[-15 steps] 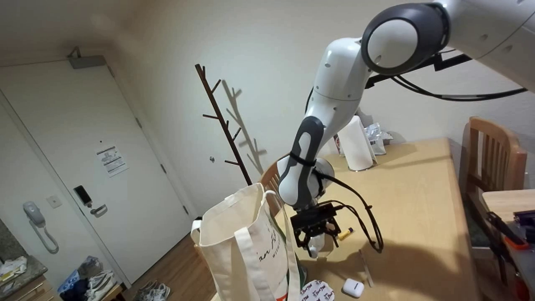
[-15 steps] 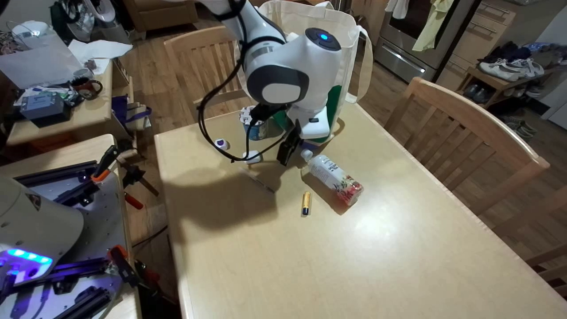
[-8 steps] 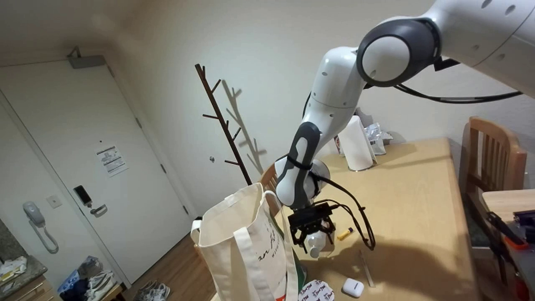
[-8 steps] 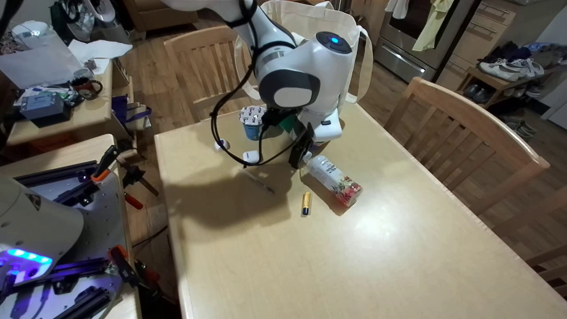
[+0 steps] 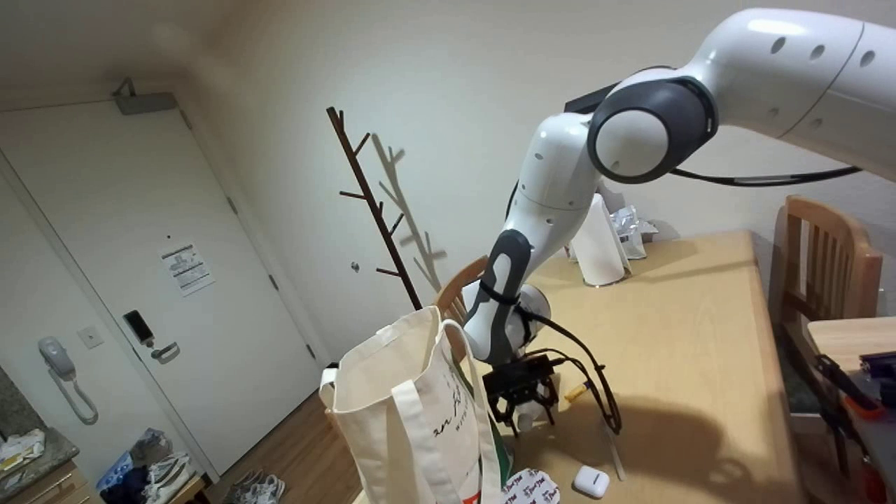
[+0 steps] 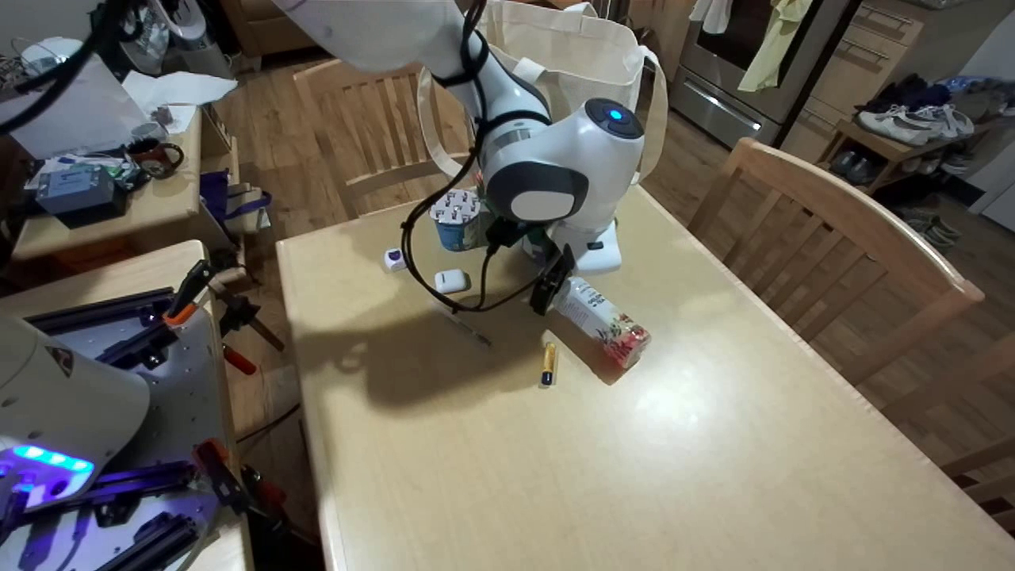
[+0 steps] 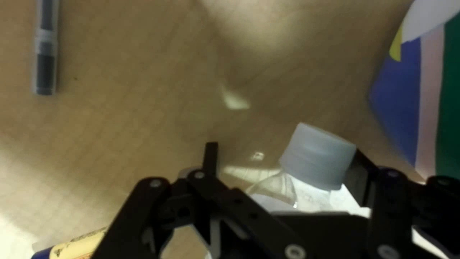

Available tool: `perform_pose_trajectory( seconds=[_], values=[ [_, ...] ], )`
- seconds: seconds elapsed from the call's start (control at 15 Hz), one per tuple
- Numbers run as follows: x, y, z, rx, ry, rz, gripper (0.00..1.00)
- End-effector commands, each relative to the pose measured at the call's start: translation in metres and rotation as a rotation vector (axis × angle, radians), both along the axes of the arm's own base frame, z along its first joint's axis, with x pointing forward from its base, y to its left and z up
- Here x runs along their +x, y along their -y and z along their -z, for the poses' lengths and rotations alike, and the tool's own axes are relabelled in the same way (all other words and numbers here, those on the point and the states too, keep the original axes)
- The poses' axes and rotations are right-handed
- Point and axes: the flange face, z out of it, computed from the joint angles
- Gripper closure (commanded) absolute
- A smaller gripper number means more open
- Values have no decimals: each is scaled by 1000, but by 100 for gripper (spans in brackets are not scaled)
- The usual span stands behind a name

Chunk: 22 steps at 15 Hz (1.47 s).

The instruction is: Put the bottle upright

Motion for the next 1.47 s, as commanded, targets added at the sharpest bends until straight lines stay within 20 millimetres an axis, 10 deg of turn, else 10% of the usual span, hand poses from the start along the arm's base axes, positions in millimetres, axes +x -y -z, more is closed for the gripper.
perform_pose_trajectory(
  seconds=[0.0, 0.53, 0.87, 1.4],
  values=[
    [7, 3, 4, 43, 16, 10, 47],
    [16, -4, -6, 46, 40, -1, 97],
    [13, -16, -31, 13, 82, -71, 98],
    [1, -55, -143, -156, 424, -341, 98]
  ],
)
